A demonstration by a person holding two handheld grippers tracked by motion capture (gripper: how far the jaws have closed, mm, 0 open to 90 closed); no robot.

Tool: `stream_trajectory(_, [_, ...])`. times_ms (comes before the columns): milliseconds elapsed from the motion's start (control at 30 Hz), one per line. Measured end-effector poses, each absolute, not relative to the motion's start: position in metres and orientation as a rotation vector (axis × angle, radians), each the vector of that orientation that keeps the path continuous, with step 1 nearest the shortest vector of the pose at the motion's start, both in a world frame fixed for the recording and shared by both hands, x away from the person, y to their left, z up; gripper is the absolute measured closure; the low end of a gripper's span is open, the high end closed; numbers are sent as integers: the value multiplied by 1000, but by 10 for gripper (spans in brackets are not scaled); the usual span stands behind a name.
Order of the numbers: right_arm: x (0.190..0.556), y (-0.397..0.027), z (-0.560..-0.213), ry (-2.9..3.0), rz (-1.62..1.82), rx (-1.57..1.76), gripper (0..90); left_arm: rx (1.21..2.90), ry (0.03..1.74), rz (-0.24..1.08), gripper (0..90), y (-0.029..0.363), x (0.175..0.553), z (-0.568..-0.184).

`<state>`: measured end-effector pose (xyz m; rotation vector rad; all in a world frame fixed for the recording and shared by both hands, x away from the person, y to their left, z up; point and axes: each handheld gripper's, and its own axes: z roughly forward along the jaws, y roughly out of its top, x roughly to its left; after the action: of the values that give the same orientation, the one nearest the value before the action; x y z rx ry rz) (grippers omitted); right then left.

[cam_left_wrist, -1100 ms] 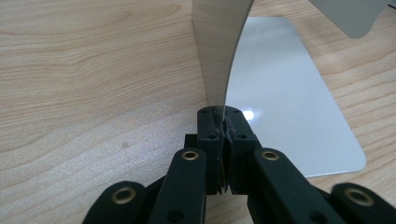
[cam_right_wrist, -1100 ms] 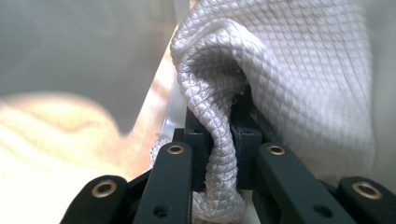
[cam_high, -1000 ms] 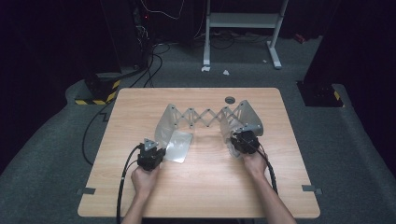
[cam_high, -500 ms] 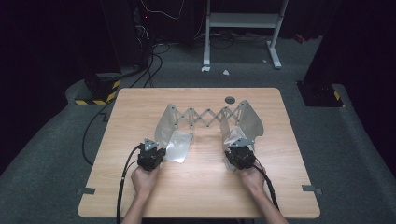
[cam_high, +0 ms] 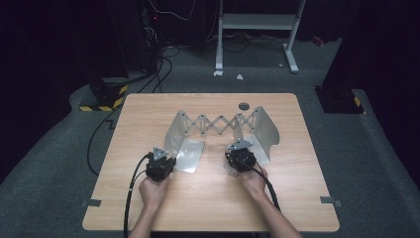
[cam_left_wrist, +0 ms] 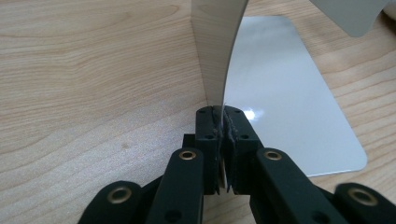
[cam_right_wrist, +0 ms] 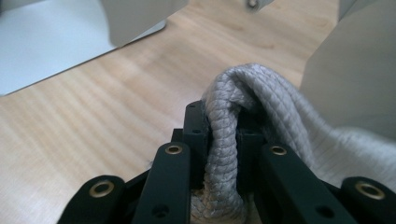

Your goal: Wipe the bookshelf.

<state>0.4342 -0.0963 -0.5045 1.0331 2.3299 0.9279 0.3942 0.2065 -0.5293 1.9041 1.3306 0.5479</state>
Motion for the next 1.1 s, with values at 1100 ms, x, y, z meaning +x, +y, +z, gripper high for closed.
stream_trajectory(1100, [440, -100, -452, 2150, 1012, 1023, 801, 1907, 1323, 539, 824, 206, 395, -529])
